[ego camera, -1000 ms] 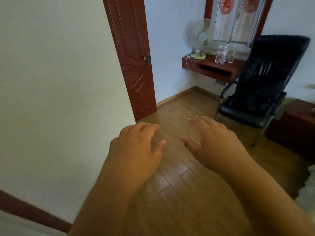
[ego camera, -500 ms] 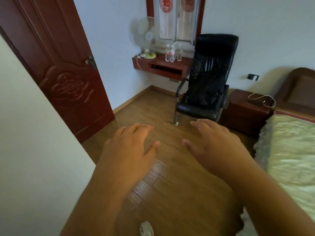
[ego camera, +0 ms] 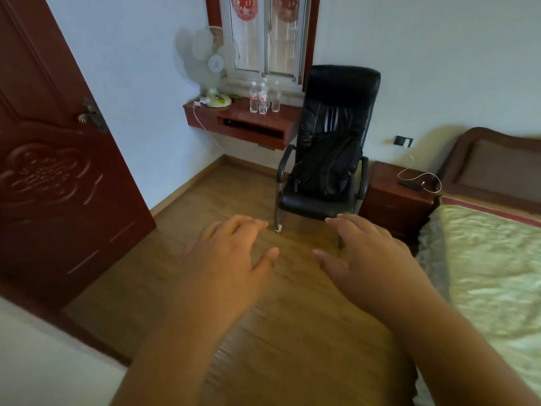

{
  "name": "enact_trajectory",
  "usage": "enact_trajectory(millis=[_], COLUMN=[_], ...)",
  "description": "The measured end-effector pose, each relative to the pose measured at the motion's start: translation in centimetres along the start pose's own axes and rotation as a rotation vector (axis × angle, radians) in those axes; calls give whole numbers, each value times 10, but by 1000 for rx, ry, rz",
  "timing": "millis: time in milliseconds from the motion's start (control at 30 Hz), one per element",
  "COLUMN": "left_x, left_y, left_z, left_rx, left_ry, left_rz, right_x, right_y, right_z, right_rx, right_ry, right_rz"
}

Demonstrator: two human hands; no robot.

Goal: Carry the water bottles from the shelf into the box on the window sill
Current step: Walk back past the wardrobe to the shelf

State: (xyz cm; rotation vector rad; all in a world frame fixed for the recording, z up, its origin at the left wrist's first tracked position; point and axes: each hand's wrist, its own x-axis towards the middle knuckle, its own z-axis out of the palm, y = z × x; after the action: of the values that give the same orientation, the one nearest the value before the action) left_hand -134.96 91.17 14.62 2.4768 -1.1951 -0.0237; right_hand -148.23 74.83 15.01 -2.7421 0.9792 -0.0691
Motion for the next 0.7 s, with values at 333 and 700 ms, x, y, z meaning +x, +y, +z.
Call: enact_trajectory(millis=[333,700], left_x=[122,276], left_y=[-27,-21], left_z=[21,33], left_rx=[10,83], left_ry=[-64,-20], left_rz=[-38,-181], right_x=[128,313], right_y=[14,49], right_z=[14,-12], right_rx=[37,72], right_ry=[-42,-20], right_rz=[7,-156])
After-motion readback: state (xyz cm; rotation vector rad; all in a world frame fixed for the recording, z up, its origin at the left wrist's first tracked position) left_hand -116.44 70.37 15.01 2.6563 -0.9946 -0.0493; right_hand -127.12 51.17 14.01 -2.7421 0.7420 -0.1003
